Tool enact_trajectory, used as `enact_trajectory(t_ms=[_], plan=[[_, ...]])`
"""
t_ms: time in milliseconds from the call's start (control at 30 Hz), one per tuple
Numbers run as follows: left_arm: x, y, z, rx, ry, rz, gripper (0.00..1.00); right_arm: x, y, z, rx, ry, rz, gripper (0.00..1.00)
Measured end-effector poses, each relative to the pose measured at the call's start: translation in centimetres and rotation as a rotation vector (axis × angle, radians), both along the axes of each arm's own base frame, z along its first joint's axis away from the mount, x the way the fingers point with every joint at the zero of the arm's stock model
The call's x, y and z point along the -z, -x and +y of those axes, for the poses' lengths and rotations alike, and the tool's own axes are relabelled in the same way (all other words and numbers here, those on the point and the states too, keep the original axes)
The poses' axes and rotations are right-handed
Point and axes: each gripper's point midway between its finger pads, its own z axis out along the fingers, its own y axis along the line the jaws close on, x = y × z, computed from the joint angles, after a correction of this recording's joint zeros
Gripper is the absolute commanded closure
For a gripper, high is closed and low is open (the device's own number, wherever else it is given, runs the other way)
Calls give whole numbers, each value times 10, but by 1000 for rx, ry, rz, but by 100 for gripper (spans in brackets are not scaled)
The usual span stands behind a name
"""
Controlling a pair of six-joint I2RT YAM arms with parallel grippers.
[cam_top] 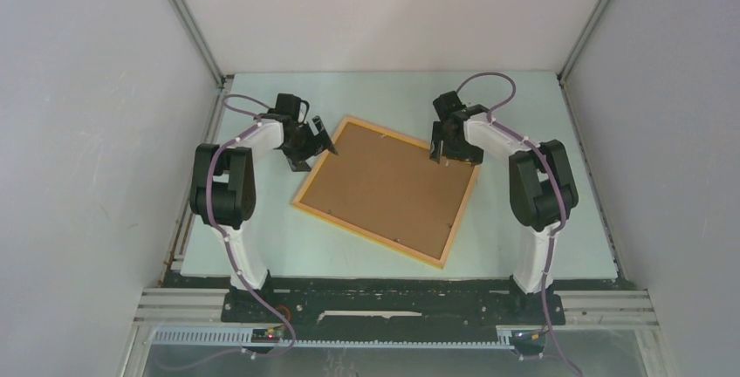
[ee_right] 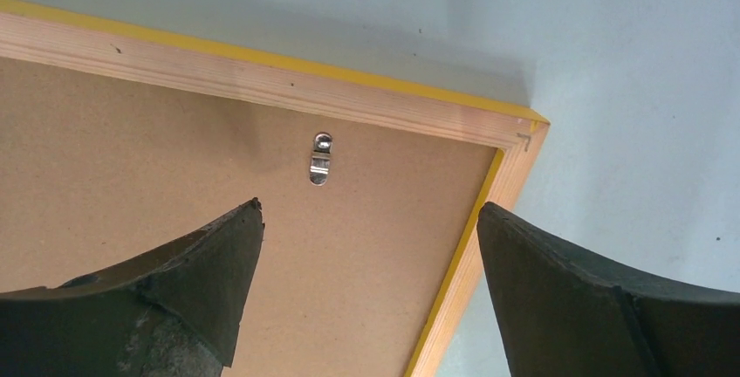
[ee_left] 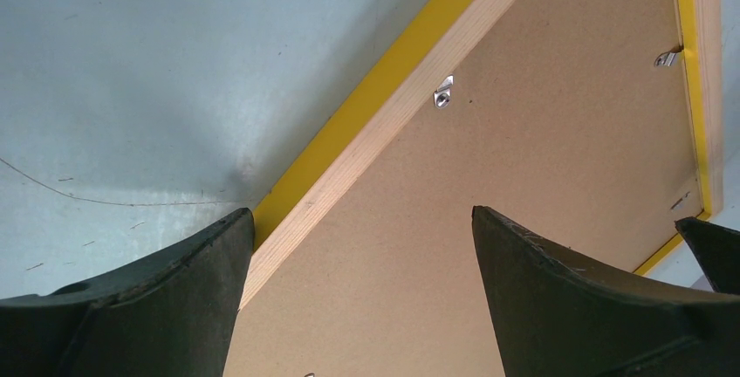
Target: Put the photo into the frame
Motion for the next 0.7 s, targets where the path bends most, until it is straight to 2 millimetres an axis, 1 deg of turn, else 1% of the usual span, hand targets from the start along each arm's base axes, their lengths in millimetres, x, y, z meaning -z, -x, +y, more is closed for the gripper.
enact_trajectory(t_ms=[67, 100, 267, 367, 400, 500, 633, 700], plan=[[0, 0, 0, 0, 0, 0, 6, 3, -1, 2, -20, 10, 6, 3], [0, 0, 0, 0, 0, 0, 6, 5, -2, 1, -24, 16, 11, 5], [0, 0, 0, 0, 0, 0, 6, 12, -2, -9, -30, 48, 36, 14], [0, 0, 0, -1, 1, 0, 6, 13, -3, -13, -30, 54, 37, 16], [0, 0, 0, -1, 2, 0, 6, 13, -3, -14, -30, 57, 39, 16], [0, 0, 0, -1, 2, 0, 6, 17, -4, -16, -31, 60, 47, 11], [0, 0, 0, 0, 3, 0, 6, 16, -5, -16, -39, 62, 48, 5], [0, 0, 0, -1, 4, 0, 6, 16, -6, -15, -42, 55, 46, 4]])
